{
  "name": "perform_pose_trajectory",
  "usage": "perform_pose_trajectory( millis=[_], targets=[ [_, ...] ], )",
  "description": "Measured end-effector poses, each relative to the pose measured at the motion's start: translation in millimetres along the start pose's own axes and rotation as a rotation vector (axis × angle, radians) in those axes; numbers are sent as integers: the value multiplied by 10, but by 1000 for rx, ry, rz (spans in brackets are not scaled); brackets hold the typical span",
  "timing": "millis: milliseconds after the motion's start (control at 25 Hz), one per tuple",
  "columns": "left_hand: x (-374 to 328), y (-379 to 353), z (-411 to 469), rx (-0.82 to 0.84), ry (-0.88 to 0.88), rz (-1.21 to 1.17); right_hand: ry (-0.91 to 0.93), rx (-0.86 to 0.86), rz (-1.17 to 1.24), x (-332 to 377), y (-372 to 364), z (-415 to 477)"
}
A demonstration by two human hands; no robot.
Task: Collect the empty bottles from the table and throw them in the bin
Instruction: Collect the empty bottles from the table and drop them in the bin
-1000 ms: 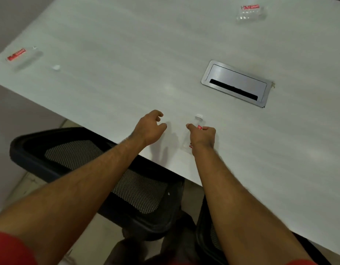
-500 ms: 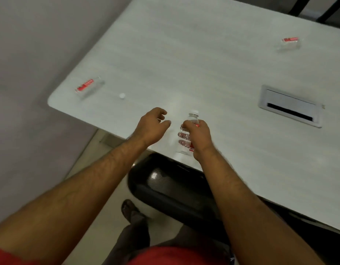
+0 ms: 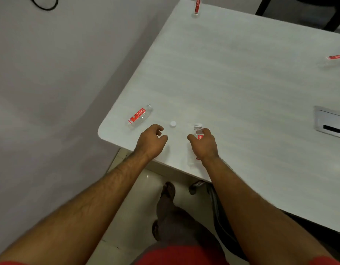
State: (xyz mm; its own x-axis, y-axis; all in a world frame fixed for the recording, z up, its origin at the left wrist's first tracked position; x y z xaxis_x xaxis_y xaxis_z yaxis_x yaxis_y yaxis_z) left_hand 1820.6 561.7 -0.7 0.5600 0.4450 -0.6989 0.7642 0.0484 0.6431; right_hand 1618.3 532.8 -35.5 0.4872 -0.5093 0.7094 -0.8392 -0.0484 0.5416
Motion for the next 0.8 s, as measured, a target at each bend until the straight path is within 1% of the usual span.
perform_pose_trajectory(
  millis=[80,160,320,400,480,560,680,800],
  targets=[
    [21,-72,257,37,-18,22,23,-61,-153,2,-116,201],
    [19,-146,471,71,-29,47,41,-84,-231,8,-224,352],
    [-19,-238,809,123,-69,148,-42,-143,-299,49,-337,485],
    [-95,-271,910,141,-129,221,-45,-245,-326,89,-282,423],
    [-178,-372,995,182,-231,316,35,-396,-315,172,-203,313],
    [-234,-532,1079,237,-332,435,115,-499,-276,262,-173,188],
    [-316,-721,1181,314,-478,578,155,-584,-179,351,-238,-8],
    [-369,-644,1282,339,-544,528,132,-594,-61,454,-393,-162]
  ],
)
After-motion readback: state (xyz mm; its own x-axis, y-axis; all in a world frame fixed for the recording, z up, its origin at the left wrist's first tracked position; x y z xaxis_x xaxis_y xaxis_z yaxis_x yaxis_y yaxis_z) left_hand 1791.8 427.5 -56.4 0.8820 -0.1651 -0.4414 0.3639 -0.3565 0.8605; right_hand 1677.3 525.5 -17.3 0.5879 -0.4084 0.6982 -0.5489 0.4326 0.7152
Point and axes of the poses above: each hand's wrist, its own z-axis towards the middle knuckle, its own y-axis out of the back of the hand, x = y × z, the point moved 6 cm from there along z, towards the middle knuckle, and after that the axes turned 3 degrees about -x, right-handed, at the moved point
